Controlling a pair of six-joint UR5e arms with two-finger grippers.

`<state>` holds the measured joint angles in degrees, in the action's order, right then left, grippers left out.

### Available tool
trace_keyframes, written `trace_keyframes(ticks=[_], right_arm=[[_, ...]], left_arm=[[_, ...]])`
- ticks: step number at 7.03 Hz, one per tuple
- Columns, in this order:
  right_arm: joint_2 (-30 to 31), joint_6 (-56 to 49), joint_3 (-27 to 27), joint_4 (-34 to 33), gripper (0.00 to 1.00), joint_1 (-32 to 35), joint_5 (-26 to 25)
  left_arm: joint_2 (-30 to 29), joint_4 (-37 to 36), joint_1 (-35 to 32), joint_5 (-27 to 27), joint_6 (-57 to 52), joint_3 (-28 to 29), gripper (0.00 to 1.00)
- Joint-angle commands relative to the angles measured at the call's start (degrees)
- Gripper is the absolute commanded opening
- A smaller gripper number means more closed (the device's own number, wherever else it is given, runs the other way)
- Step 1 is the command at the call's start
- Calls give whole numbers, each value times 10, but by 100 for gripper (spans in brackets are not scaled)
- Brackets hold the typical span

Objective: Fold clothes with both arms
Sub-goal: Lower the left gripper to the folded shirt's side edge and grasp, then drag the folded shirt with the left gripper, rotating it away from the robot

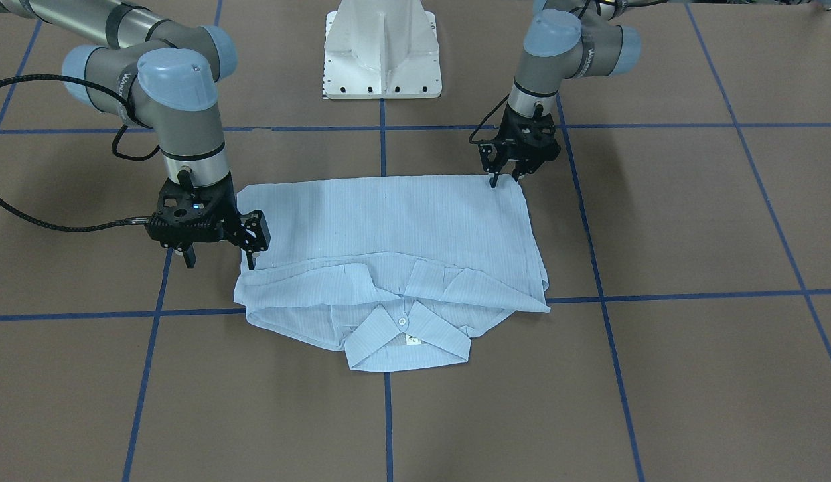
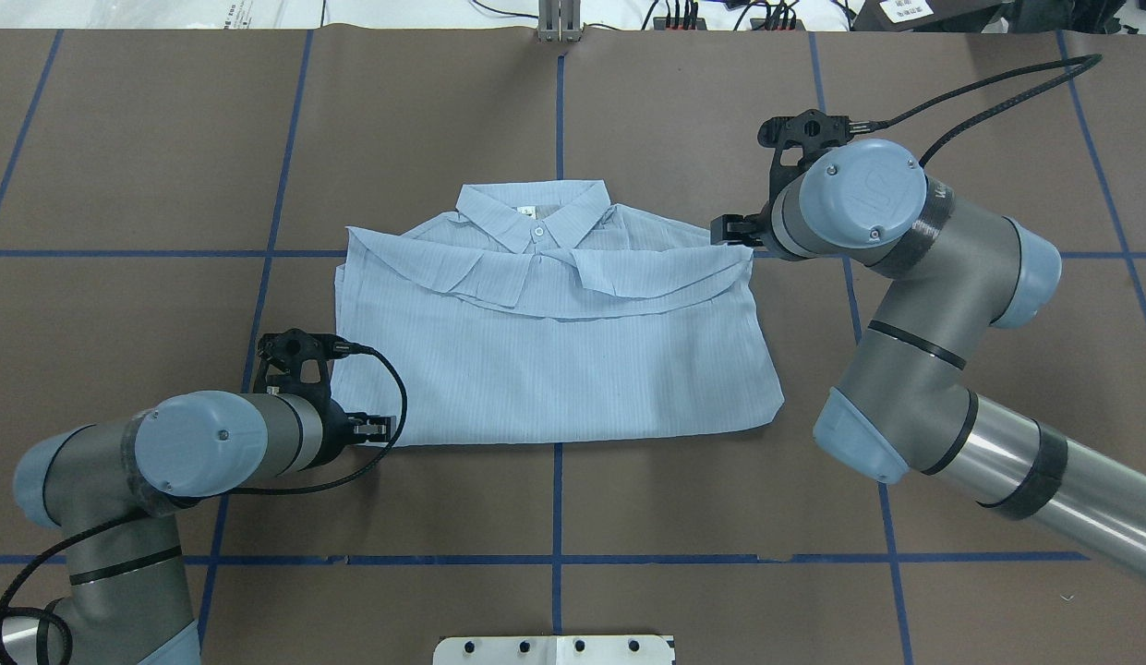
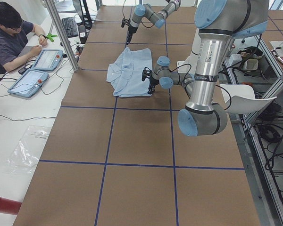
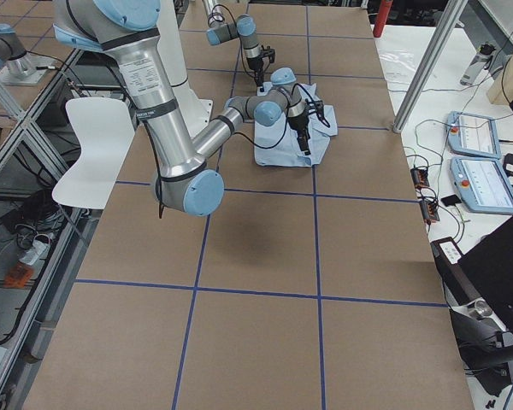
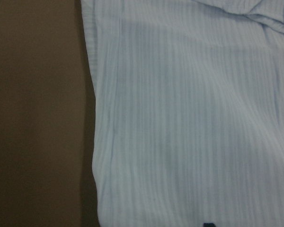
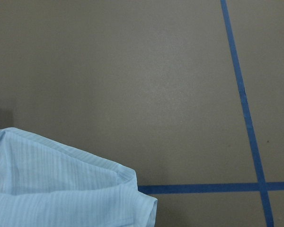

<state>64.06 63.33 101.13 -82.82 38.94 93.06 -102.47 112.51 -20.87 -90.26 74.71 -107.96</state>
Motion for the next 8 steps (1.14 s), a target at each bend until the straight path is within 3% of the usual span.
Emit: trace_keyframes(ticks=[1, 3, 5, 6, 8], right_arm=[[0, 0, 0, 0, 100, 0, -2], [0, 0, 0, 0, 100, -1, -2], [0, 0, -1, 0, 100, -4, -2], [-2, 0, -1, 0, 100, -5, -2], [-6, 1, 0, 0, 100, -7, -2]], left_arm=[[9, -1, -4, 0, -3, -17, 0], [38, -4, -42, 0, -50, -21, 0], [50, 0, -136, 1, -177, 6, 0], [37, 7, -196, 0, -241, 59, 0], [-109, 53, -278, -1, -307, 242, 0]])
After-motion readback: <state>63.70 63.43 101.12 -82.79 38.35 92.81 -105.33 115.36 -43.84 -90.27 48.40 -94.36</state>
